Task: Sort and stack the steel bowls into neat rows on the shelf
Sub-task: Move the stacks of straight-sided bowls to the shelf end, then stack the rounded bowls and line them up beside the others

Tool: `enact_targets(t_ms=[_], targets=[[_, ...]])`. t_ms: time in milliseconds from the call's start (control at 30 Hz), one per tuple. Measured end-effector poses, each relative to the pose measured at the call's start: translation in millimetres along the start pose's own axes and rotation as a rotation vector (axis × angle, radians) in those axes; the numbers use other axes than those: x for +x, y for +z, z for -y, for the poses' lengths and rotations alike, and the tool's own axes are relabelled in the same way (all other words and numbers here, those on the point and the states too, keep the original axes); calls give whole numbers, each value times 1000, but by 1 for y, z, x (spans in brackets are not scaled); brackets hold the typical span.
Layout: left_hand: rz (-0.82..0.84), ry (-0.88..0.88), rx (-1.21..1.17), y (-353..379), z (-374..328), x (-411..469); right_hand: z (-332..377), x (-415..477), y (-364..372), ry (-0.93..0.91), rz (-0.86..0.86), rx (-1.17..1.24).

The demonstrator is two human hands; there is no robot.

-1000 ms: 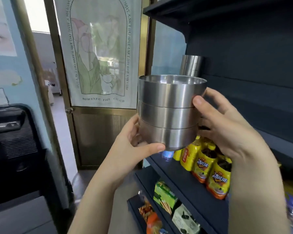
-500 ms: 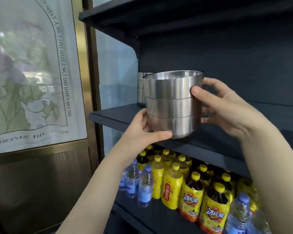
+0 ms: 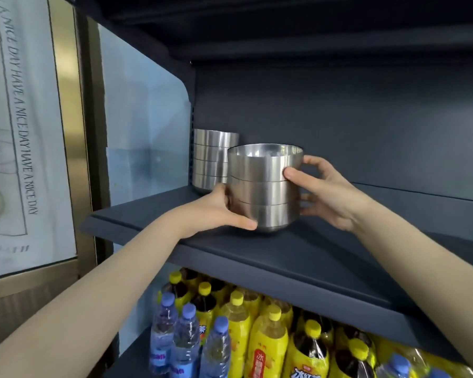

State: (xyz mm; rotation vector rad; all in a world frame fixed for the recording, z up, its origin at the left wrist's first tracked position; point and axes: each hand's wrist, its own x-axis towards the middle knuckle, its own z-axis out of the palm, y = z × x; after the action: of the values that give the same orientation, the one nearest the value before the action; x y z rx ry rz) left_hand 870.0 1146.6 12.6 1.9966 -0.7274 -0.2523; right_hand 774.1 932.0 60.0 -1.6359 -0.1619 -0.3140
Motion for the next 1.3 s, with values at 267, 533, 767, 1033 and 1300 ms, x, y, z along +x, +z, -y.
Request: enact_targets(t_ms=[267,533,767,1033,1300], targets=[[204,13,129,-30,24,77,-24,44,7,81,-174,-31],[266,19,174,-37,39,132,-13,87,-4,281,-241,-307],[258,131,103,-27,57,171,-25,112,-7,265,-313,-276],[306,232,43,-20,74,205,-43,111,-27,244,-408,-407],[314,263,50,-18,76,205,-43,107,-19,239,-422,-440]])
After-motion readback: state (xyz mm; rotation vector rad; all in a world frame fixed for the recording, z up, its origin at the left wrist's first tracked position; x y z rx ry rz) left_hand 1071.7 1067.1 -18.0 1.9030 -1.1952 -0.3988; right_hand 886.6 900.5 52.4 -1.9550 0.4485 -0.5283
